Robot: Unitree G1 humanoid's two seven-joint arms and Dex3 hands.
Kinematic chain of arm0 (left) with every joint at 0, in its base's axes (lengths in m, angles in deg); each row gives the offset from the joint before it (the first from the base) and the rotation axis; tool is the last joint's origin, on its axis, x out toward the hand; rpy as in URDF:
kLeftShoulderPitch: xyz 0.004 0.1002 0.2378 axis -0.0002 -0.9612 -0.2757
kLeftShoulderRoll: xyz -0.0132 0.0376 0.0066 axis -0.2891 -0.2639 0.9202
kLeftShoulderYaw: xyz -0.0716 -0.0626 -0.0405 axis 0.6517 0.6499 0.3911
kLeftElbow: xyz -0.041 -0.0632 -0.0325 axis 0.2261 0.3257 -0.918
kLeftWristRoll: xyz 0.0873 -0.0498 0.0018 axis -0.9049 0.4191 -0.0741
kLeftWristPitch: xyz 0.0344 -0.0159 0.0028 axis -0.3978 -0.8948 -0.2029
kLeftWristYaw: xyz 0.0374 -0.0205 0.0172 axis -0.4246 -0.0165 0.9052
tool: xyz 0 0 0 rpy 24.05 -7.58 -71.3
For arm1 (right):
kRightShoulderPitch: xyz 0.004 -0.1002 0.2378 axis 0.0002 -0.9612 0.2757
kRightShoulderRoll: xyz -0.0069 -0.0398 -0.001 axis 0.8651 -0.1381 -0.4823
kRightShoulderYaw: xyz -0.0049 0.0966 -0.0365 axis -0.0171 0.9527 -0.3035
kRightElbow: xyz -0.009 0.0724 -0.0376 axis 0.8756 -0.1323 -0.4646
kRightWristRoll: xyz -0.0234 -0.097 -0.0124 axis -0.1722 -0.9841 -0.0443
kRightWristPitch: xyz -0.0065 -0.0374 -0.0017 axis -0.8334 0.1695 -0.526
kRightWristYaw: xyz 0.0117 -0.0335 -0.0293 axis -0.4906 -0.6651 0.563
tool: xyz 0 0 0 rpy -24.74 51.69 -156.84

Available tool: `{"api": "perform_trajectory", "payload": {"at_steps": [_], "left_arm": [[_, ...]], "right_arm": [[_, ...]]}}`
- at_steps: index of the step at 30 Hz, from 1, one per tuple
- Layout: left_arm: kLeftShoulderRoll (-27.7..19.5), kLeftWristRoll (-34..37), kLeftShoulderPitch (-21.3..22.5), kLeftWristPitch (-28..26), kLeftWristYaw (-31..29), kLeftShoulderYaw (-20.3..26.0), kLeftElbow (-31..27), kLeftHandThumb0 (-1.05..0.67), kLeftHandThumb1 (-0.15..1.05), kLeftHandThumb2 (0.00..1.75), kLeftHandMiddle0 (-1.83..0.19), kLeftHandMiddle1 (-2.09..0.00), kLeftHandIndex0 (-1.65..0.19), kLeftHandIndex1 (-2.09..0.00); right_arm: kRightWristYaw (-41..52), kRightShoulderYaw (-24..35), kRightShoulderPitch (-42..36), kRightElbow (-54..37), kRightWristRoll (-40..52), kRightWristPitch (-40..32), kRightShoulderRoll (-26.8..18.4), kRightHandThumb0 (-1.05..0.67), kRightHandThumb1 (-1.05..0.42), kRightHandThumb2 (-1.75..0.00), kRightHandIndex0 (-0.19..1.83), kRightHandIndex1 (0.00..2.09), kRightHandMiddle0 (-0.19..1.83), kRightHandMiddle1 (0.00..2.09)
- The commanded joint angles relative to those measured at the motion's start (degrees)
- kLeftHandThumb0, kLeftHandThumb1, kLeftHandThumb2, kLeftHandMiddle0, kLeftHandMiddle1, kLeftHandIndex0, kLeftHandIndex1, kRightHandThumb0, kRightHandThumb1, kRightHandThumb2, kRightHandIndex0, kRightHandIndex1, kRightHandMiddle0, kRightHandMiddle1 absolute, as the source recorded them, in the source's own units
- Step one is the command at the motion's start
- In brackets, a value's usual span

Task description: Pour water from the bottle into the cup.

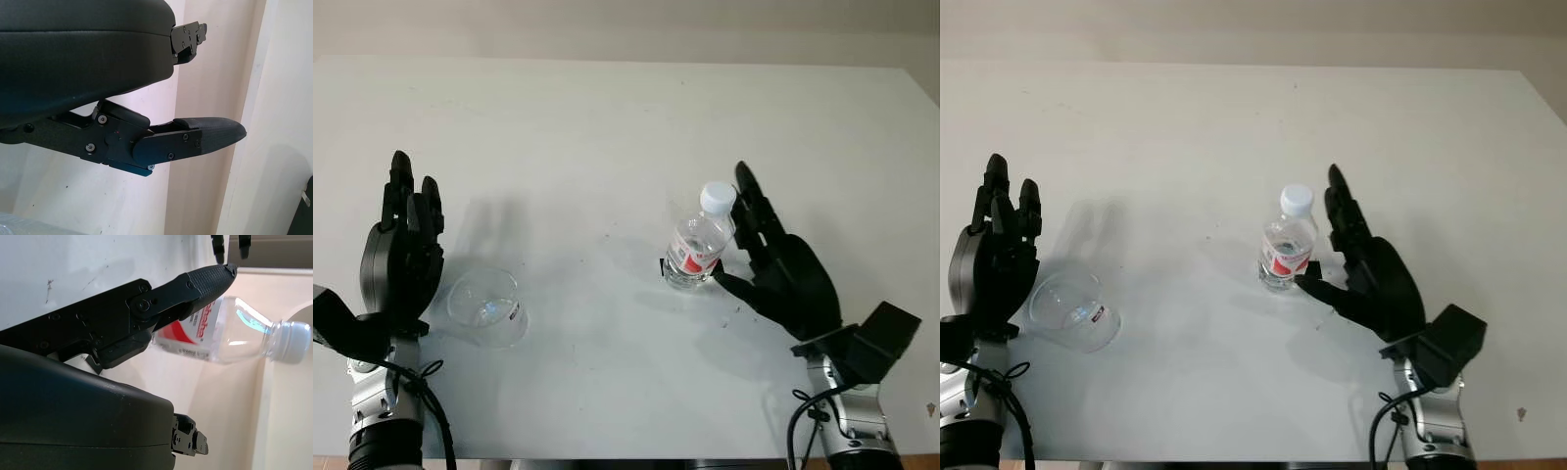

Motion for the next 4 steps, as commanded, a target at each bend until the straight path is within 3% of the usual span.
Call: {"api": "perform_trajectory", "payload": {"at_steps": [1,4], "left_arm": [[-0.17,0.32,-0.19,0.44,-0.40,0.08,0.61,-0.75,1.05,0.52,0.19,0.00,0.19,0.00],[-0.21,0.35,-0.83,0.32,-0.33,0.26,0.00,-0.75,1.05,0.52,0.19,0.00,0.19,0.00]], "right_arm": [[-0.12,0.23,-0.78,-0.98,0.50,-1.23,-0.12,-0.85,-0.94,-0.05,-0.19,0.00,-0.19,0.00],[0.58,-0.45,-0.53,0.00,0.72,-0.98,0.39,-0.85,-0.94,-0.05,-0.19,0.00,-0.19,0.00]]}}
